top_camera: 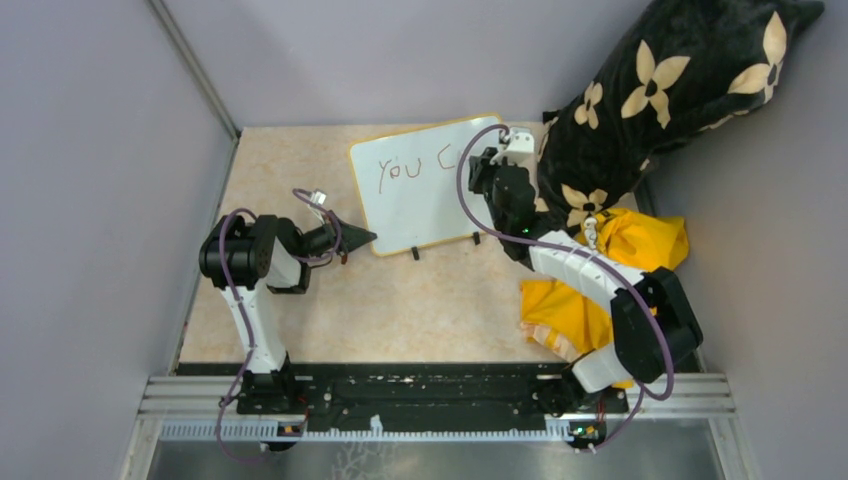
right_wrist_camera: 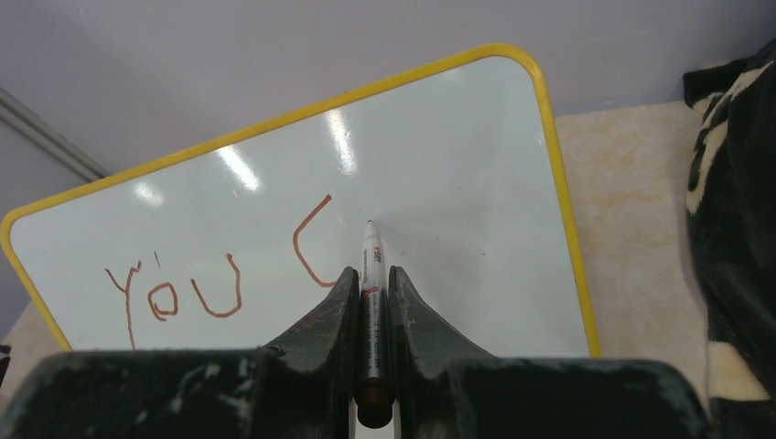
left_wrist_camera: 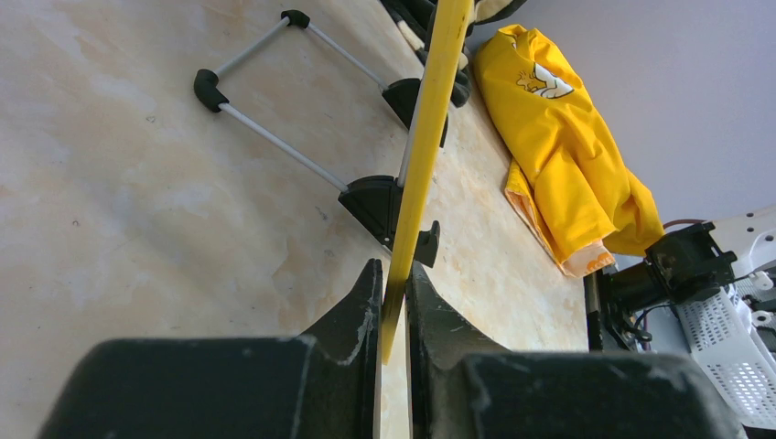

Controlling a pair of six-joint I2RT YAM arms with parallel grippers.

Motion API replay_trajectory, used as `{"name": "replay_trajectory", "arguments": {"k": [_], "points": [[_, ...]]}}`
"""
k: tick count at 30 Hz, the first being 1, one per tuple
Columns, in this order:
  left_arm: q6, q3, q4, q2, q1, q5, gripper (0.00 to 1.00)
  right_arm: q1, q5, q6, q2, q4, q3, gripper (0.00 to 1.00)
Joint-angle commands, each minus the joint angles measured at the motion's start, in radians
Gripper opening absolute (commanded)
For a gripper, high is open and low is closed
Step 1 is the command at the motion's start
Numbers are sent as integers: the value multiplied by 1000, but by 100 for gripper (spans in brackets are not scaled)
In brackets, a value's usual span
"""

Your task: Write a sentence on the whiteboard

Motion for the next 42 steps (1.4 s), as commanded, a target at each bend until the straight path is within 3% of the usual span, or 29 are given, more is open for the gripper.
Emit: {"name": "replay_trajectory", "arguments": {"k": [1, 23, 42], "points": [[-11, -3, 66, 18, -3, 0, 0, -7, -12, 1, 12, 10, 62, 0], [-11, -2, 65, 18, -3, -1, 0, -7, -86, 13, 20, -17, 39, 0], [-11, -2, 62, 18, -2, -2, 0, -7, -21, 7, -23, -87, -4, 0]]}}
